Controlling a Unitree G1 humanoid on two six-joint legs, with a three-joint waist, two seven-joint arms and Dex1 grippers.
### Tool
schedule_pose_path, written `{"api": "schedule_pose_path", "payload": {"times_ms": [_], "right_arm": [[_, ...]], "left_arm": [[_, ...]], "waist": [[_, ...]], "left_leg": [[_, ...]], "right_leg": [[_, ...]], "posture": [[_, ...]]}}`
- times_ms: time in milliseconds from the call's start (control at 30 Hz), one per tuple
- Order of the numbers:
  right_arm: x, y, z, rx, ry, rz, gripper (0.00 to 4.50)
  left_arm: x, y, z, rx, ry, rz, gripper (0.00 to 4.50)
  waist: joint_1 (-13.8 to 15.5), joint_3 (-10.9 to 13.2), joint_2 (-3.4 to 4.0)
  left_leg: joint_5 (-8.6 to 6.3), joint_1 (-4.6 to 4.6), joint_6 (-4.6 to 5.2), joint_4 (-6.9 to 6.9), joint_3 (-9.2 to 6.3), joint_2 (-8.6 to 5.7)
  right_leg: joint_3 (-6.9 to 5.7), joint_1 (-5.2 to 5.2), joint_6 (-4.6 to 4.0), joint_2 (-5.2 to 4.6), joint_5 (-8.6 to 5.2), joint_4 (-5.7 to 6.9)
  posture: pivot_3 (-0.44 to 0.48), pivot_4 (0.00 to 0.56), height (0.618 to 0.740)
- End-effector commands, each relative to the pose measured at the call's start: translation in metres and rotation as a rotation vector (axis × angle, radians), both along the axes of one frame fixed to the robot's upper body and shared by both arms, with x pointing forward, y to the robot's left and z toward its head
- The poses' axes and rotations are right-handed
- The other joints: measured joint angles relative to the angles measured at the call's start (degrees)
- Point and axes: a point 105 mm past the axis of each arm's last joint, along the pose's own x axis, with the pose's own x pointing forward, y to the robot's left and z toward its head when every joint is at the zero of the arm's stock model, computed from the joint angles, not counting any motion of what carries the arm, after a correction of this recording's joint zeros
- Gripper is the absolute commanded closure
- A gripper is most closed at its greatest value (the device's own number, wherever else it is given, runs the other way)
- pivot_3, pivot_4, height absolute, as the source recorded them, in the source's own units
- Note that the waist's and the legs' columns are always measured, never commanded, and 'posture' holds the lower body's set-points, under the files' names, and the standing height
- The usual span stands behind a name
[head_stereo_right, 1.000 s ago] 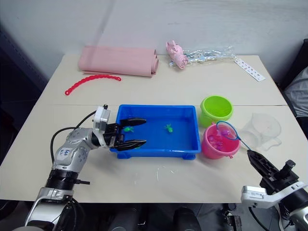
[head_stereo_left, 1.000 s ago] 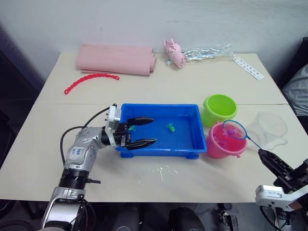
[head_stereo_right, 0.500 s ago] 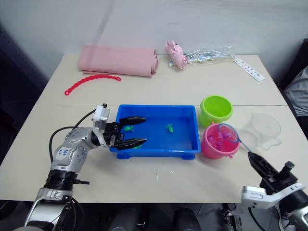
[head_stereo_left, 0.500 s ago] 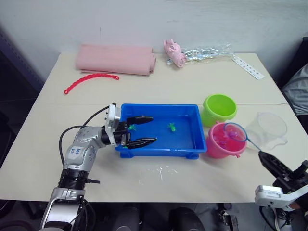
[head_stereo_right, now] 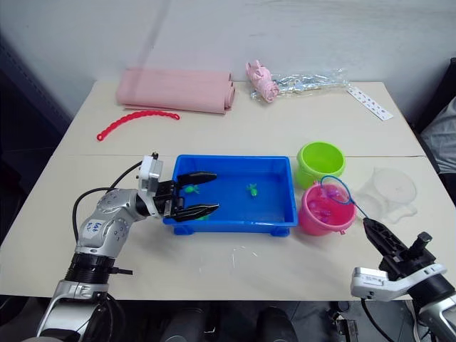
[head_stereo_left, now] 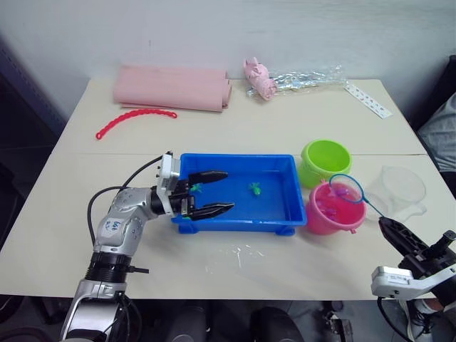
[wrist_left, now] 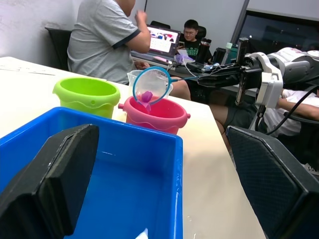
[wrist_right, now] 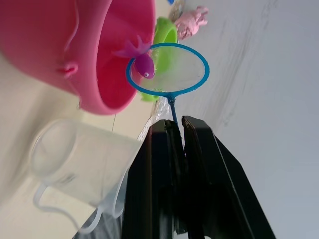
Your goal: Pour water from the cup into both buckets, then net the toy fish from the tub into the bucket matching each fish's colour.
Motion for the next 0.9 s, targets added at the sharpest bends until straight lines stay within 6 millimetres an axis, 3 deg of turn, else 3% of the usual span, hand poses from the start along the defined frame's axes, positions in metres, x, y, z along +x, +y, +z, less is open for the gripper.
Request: {"api": "schedule_pose_path", "payload": {"times_ms": [33, 133, 267, 400, 467, 600, 733, 833, 900], "right_arm": [[0.003, 0.002, 0.006, 0.028, -0.023, -0.001, 4.5], [0.004, 0.017, 0.012, 0.049, -0.023, 0.067, 4.5], [0.001, 0.009, 0.006, 0.025, 0.004, 0.033, 4.5], [-0.005, 0.023, 0.003, 0.011, 0.025, 0.108, 4.5], [-0.005, 0.015, 0.011, -0.012, -0.017, 0.067, 4.5], [-0.006, 0.017, 0.007, -0.028, 0.015, 0.097, 4.5], [-0.005, -0.008, 0.019, -0.053, -0.043, -0.001, 4.5], [-0.012, 0.018, 0.003, -0.01, 0.031, 0.115, 4.5], [-0.012, 0.006, 0.009, -0.016, -0.013, 0.046, 4.5]], "left_arm": [[-0.004, -0.001, 0.01, -0.021, -0.044, -0.01, 0.01], [-0.004, -0.001, 0.01, -0.022, -0.046, -0.006, 0.01], [-0.005, 0.0, 0.009, -0.025, -0.043, -0.001, 0.01], [-0.004, -0.001, 0.009, -0.027, -0.042, 0.0, 0.01], [-0.004, 0.0, 0.009, -0.029, -0.045, 0.003, 0.01], [-0.004, 0.0, 0.008, -0.03, -0.04, 0.003, 0.01], [-0.003, 0.0, 0.009, -0.035, -0.04, 0.006, 0.01], [-0.003, -0.001, 0.008, -0.032, -0.04, 0.001, 0.01], [-0.002, 0.0, 0.008, -0.035, -0.041, 0.007, 0.01]], "waist": [[0.0, 0.0, 0.01], [-0.1, 0.0, 0.01], [0.0, 0.0, 0.01], [0.0, 0.0, 0.01], [0.0, 0.0, 0.02], [0.0, 0.0, 0.02], [0.1, 0.0, 0.01], [0.0, 0.0, 0.01], [0.0, 0.0, 0.02]], "left_leg": [[0.0, 0.01, 0.0, 0.0, 0.0, 0.0], [0.01, 0.03, -0.01, 0.0, 0.0, 0.01], [0.01, 0.04, -0.01, 0.0, 0.0, 0.01], [0.01, 0.03, 0.0, 0.02, 0.0, -0.01], [0.01, 0.04, -0.01, 0.02, 0.0, 0.0], [0.01, 0.05, -0.02, 0.01, 0.0, 0.0], [0.01, 0.05, -0.02, 0.01, 0.01, -0.01], [0.01, 0.06, -0.02, 0.01, 0.01, 0.0], [0.02, 0.07, -0.02, -0.02, 0.01, 0.0]], "right_leg": [[0.0, -0.01, 0.0, 0.0, 0.0, 0.02], [0.01, -0.01, 0.0, 0.0, 0.0, 0.06], [0.01, -0.01, 0.0, 0.0, 0.0, 0.1], [0.01, -0.01, 0.0, -0.02, 0.0, 0.08], [0.02, -0.01, 0.0, -0.01, 0.0, 0.1], [0.02, -0.01, 0.0, -0.01, 0.0, 0.11], [0.02, -0.01, 0.0, -0.01, 0.0, 0.1], [0.02, 0.01, 0.0, -0.01, 0.0, 0.08], [0.03, -0.01, -0.01, 0.0, -0.01, 0.11]], "posture": [[0.0, 0.15, 0.74], [0.0, 0.15, 0.74], [0.0, 0.15, 0.74], [0.0, 0.15, 0.74], [0.0, 0.15, 0.74], [0.0, 0.15, 0.74], [0.0, 0.15, 0.74], [0.0, 0.15, 0.74], [0.0, 0.15, 0.74]]}}
